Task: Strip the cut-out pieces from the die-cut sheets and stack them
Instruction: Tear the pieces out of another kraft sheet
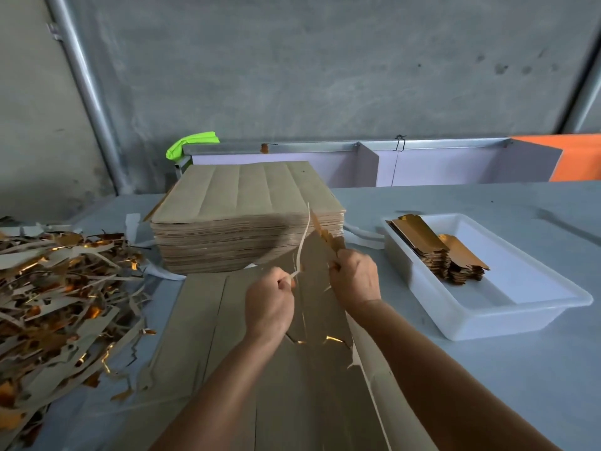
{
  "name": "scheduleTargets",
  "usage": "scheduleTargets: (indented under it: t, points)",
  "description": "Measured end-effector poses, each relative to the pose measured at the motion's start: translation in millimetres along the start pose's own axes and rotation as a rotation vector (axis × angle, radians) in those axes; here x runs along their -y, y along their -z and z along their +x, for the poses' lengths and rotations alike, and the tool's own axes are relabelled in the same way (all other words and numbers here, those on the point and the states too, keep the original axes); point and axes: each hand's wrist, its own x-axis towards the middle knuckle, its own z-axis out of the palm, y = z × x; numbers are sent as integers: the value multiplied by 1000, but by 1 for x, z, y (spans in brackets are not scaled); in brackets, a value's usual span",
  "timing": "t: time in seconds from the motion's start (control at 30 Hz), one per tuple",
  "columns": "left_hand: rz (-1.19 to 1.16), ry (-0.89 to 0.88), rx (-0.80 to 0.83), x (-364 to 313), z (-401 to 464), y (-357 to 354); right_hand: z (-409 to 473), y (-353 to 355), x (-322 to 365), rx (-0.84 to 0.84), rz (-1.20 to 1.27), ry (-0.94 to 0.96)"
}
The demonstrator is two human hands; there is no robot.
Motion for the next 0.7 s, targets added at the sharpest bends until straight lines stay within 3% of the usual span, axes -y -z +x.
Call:
scheduleTargets:
  t: [0.17,0.33,0.57,0.7]
  points:
    - [-59,15,77,0,0,-4,5,5,-16,247,267,-50]
    - [-292,-108,429,-12,-1,-6,8,15,-28,349,507,-146]
    - [-429,-89,663,-19,-1,-10,11,22,-27,581,865,-162]
    - [-469,-83,688,-17,-1,-11,14,16,-21,488,780,-174]
